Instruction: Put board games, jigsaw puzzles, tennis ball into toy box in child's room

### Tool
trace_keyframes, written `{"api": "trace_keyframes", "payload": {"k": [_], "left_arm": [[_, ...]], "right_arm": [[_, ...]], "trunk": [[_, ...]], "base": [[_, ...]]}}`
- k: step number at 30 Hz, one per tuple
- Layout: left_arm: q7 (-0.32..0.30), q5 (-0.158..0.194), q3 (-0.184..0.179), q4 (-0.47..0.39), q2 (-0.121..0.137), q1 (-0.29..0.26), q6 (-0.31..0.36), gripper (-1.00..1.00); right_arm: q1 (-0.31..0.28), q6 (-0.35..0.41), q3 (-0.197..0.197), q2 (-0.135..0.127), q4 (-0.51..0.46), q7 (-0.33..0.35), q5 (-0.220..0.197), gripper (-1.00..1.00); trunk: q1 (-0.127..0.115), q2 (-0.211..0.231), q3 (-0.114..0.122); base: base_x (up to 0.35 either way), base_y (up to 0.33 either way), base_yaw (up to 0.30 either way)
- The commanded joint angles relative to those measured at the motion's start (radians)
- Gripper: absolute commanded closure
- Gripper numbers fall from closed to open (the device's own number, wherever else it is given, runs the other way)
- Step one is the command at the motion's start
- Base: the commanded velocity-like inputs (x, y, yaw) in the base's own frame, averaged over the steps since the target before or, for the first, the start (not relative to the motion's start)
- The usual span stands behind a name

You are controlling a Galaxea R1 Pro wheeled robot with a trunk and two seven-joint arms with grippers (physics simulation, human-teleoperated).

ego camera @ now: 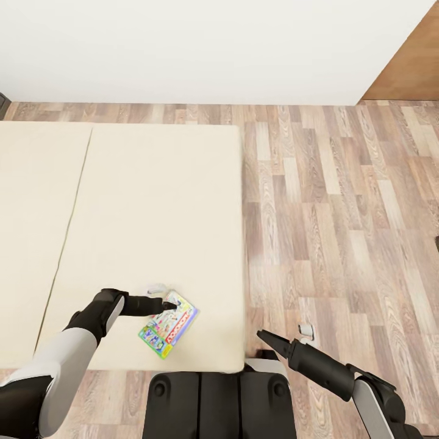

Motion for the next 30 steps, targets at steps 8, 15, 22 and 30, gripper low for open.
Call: {"api": "trace_keyframes", "payload": {"k": [8,15,22,30], "left_arm": [[-0.008,-0.010,0.008,-0.001,-0.001,0.000,0.007,-1.00],[-0.008,-0.010,0.008,-0.001,-0.001,0.000,0.006,-1.00],[-0.008,-0.010,0.008,-0.001,-0.001,0.000,0.007,-1.00],[-0.008,-0.010,0.009,-0.001,-0.001,0.000,0.007,-1.00]], "right_arm": [[0.000,0.006,0.000,0.000,0.000,0.001,-0.004,-1.00],[0.000,0.006,0.000,0.000,0.000,0.001,-0.004,-1.00],[0.000,0.006,0.000,0.000,0.002,0.001,-0.004,-1.00],[0.000,0.006,0.001,0.000,0.013,0.001,-0.004,-1.00]], "trunk": [[0.001,-0.002,-0.001],[0.001,-0.002,-0.001],[0.001,-0.002,-0.001],[0.001,-0.002,-0.001]], "base": [[0.000,-0.117,0.000],[0.000,-0.129,0.000],[0.000,-0.152,0.000],[0.000,-0.085,0.000]]}}
